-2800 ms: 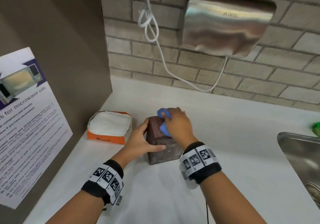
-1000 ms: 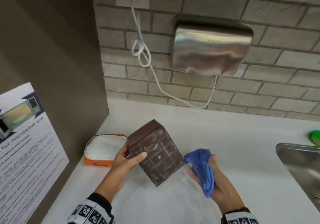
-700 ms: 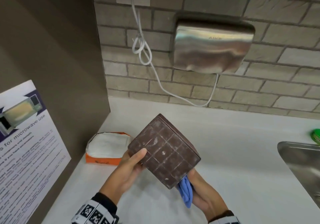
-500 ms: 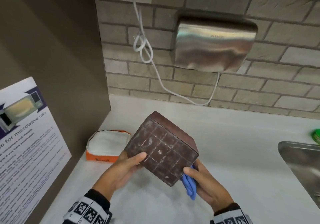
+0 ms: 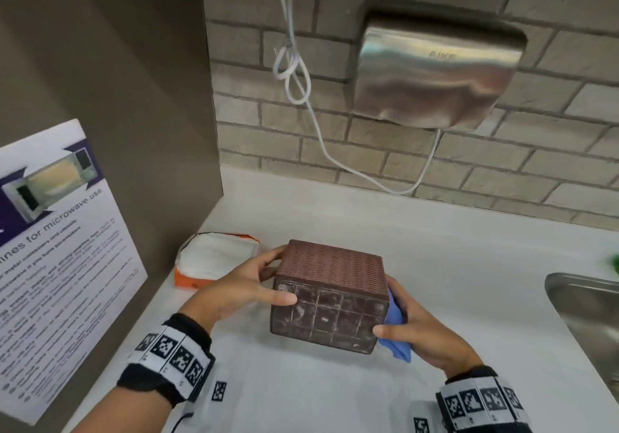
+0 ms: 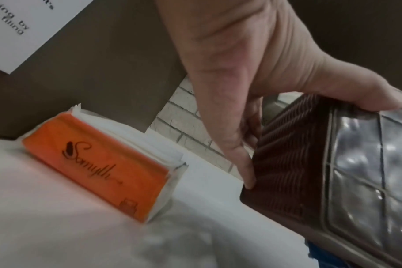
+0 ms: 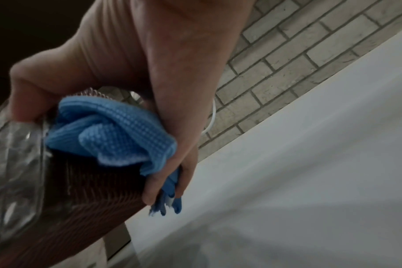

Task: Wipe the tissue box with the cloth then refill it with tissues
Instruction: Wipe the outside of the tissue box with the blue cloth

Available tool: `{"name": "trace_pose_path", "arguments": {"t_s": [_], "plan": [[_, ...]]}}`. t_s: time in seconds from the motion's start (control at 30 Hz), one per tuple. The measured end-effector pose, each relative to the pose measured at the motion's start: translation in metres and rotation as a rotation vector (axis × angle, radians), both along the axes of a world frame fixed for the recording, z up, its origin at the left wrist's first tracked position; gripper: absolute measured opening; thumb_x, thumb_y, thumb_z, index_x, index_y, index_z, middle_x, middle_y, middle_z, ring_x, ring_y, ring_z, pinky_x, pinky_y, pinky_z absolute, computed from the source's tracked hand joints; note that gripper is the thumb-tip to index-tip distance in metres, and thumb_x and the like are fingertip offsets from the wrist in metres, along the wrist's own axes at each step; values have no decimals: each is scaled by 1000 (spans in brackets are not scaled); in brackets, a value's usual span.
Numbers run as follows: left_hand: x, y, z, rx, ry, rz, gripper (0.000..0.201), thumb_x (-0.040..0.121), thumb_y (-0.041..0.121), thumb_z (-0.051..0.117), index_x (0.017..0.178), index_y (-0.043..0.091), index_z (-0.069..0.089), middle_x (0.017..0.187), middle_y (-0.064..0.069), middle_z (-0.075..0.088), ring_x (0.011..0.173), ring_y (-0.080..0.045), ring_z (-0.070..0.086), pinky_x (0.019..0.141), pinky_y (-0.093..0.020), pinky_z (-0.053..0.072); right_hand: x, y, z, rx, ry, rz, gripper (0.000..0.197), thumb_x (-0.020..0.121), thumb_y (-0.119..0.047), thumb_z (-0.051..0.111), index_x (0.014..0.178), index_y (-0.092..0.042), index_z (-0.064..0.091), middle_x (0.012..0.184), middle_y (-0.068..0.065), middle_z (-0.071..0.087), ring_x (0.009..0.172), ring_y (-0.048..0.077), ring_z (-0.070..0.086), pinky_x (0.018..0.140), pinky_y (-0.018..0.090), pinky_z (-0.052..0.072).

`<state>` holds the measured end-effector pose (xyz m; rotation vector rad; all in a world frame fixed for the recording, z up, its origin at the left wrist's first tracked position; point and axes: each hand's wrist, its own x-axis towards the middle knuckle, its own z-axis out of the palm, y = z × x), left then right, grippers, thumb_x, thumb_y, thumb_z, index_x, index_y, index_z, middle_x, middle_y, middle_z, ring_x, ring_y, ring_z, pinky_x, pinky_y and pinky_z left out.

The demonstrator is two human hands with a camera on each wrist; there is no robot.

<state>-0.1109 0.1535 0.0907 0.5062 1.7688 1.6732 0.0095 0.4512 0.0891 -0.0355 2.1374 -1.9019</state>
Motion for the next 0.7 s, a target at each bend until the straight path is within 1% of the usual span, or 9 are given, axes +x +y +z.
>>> {"name": "trace_pose_path", "arguments": {"t_s": [0.07,0.2,0.33,0.4,0.47,0.5,0.57,0.63,0.7], "plan": [[4,4,-9,-19,6,73,100,51,27,96,135,43,45,132,8,61,128,-12,52,109,-41,43,-1,8,-3,11,-35,-22,85,79,-7,74,143,-42,32,131,-8,60,112,24,63,94,42,52],[14,13,-24,1,26,218,97,59,8,90,134,43,39,130,14,56,118,3,52,88,-14,51,-6,29,-2,123,-54,-237,78,83,-4,71,144,-36,34,131,2,61,97,28,67,83,45,55],[16,17,-39,-10,47,229,100,55,10,93,131,47,39,139,11,49,130,-4,43,95,-18,48,-16,20,25,309,150,-440,67,89,-34,61,147,-35,28,139,2,54,116,19,58,89,33,51],[16,20,-46,-32,58,213,103,54,12,93,135,45,39,142,10,46,135,-7,39,96,-17,46,-26,1,35,337,233,-422,61,95,-28,55,149,-30,26,142,1,50,124,17,53,96,29,46],[16,21,-51,-31,48,209,111,51,17,95,143,38,36,145,10,44,138,-8,37,98,-18,44,-38,-19,31,481,270,-346,57,98,-20,50,149,-23,26,148,1,42,132,15,42,98,15,33],[17,22,-53,-24,40,210,115,49,21,95,145,37,34,145,10,43,138,-9,37,99,-19,44,-44,-27,26,563,268,-306,55,99,-18,48,149,-21,27,149,2,40,134,17,40,97,12,29],[18,22,-55,-16,29,209,116,47,24,95,144,38,33,142,13,44,136,-7,39,100,-20,44,-53,-44,13,708,246,-257,53,99,-18,44,149,-21,27,151,5,38,138,23,37,103,20,30],[18,21,-55,-10,26,209,107,52,18,94,137,44,35,134,20,46,130,-5,42,93,-14,47,-60,-58,4,827,252,-250,51,98,-15,43,147,-21,30,152,7,35,141,30,28,114,35,26],[18,20,-55,-16,45,209,100,59,7,91,134,44,36,130,23,48,124,-1,47,84,-10,50,-67,-76,0,941,302,-238,48,94,-11,45,142,-20,39,148,9,39,137,37,28,113,44,28]]}}
